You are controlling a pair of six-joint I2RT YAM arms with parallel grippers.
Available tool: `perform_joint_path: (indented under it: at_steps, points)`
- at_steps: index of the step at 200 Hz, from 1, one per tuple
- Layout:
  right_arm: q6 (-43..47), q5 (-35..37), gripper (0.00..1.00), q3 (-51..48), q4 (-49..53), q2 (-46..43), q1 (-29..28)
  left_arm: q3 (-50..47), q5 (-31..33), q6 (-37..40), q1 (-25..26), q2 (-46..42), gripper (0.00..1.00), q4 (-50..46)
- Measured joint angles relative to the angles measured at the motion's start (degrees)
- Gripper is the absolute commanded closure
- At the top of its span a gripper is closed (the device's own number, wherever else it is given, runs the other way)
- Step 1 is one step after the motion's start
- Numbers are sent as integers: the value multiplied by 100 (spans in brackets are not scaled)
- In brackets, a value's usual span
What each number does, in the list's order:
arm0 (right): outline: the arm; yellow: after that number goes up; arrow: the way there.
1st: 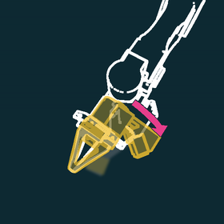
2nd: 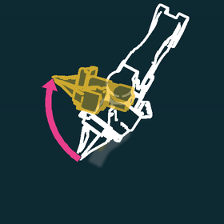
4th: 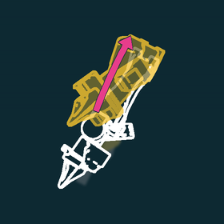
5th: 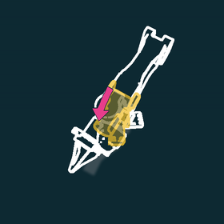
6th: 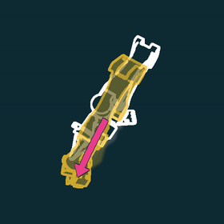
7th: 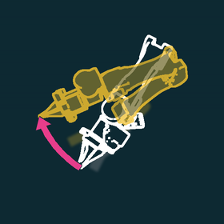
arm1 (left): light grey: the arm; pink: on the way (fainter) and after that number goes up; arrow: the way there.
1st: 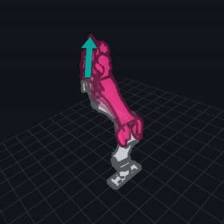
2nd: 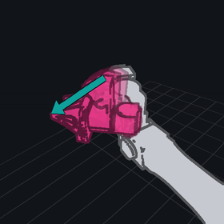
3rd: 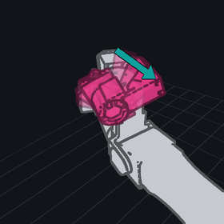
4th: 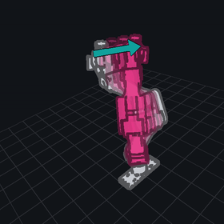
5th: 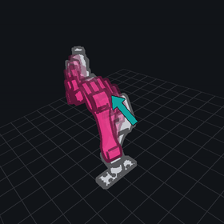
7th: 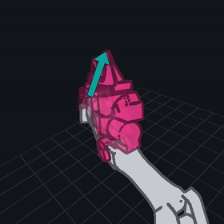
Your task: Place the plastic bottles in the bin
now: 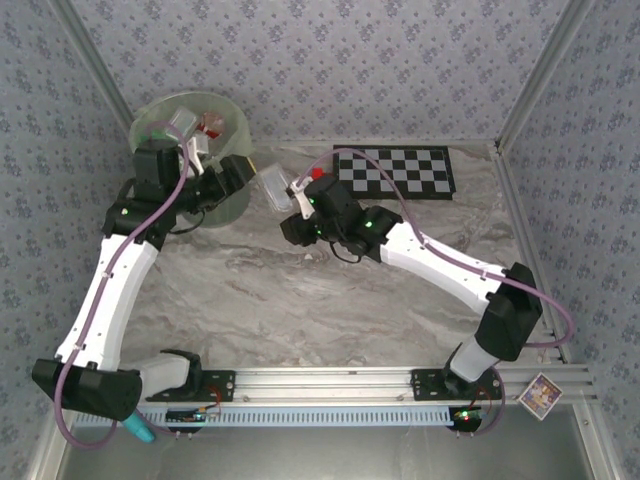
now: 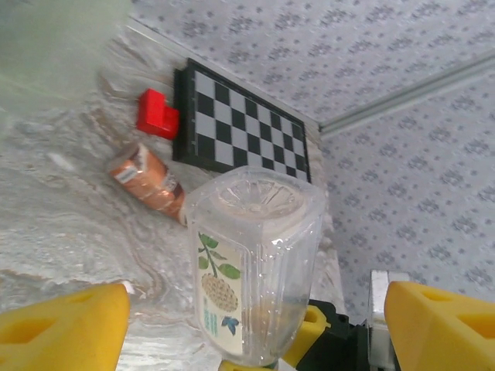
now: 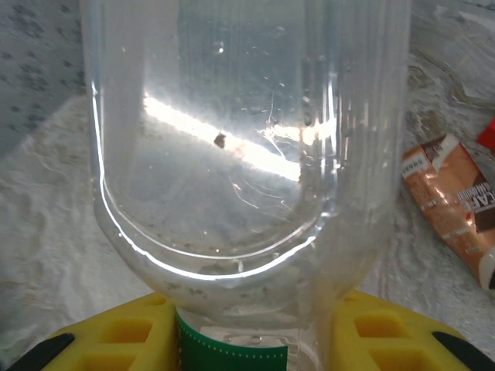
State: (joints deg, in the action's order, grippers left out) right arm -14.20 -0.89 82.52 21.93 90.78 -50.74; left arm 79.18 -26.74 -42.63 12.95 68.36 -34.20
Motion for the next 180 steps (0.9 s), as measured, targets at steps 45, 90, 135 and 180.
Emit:
perform_joint_path:
  at_steps: [45, 90, 135, 180]
  points:
    - [-168, -363, 66, 264, 59, -131, -87, -2, -367, 146, 2, 44, 19, 39]
    - [-363, -540, 66, 326, 66, -184, -234, -90, -638, 175, 212, 44, 22, 345]
    - [-564, -673, 66, 304, 55, -363, -219, -323, -826, 208, 365, 44, 27, 610]
    - [-761, -739, 66, 166, 15, -481, -214, -442, -905, 210, 474, 42, 46, 872]
